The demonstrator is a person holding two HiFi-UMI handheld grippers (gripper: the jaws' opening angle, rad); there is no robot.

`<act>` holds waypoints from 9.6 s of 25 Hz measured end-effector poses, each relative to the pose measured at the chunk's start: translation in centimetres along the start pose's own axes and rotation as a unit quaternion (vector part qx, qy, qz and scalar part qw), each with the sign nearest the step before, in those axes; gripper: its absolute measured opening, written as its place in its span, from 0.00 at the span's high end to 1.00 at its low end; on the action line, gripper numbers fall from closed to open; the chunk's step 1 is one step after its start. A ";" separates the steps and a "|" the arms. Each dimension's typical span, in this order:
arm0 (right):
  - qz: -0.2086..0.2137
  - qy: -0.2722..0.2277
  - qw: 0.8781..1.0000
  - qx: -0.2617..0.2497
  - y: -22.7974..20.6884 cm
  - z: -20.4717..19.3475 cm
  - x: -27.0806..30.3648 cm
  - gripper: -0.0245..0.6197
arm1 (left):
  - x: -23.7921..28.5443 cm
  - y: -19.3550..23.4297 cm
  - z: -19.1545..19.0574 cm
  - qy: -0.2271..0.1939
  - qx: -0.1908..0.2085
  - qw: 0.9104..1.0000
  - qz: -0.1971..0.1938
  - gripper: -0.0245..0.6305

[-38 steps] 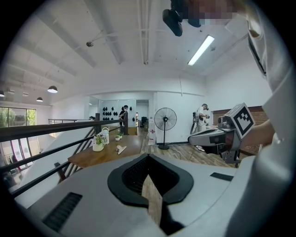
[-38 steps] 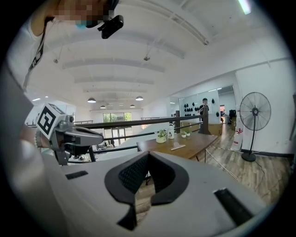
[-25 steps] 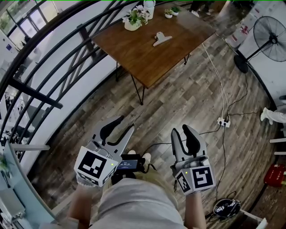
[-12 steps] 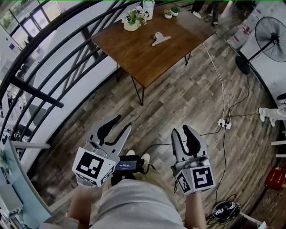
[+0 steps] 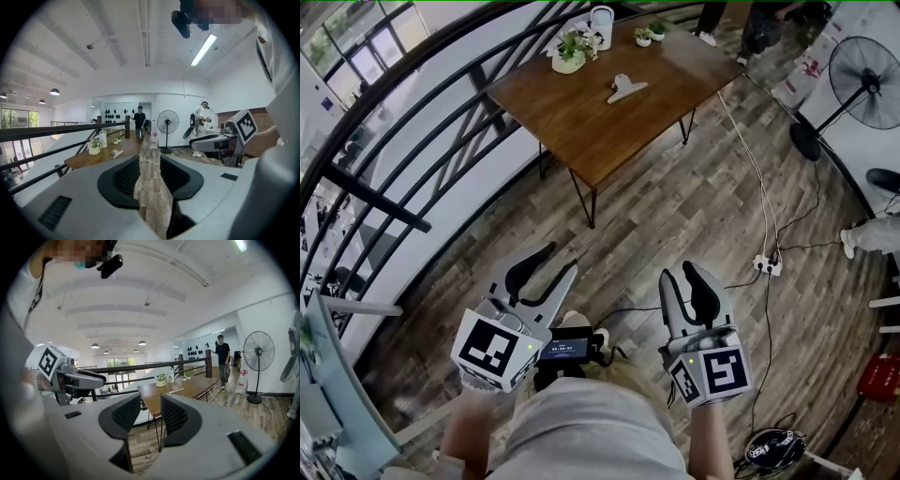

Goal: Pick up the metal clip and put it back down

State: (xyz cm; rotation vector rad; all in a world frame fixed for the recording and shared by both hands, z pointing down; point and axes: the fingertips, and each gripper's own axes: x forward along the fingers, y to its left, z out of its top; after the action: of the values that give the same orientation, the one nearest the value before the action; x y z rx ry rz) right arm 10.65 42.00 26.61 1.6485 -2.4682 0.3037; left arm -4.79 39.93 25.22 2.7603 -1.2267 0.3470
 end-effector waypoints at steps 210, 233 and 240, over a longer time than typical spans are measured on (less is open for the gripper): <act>0.421 0.288 0.824 -0.247 -24.8 -8.3 61.2 0.94 | 47.7 34.7 -8.7 0.115 -0.137 0.984 0.023 0.74; 0.423 0.203 0.858 -0.210 -17.1 0.4 52.3 0.94 | 42.8 35.1 -2.6 0.042 -0.127 0.991 0.017 0.75; 0.415 0.196 0.861 -0.217 -15.1 2.1 49.5 0.94 | 40.2 34.0 -0.6 0.029 -0.086 0.996 -0.001 0.74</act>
State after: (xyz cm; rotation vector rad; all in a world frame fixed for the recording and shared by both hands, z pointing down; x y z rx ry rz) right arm 5.68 -8.34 37.73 0.2512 -2.5014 0.1298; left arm -4.04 -11.69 35.69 2.5886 -1.1800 0.3032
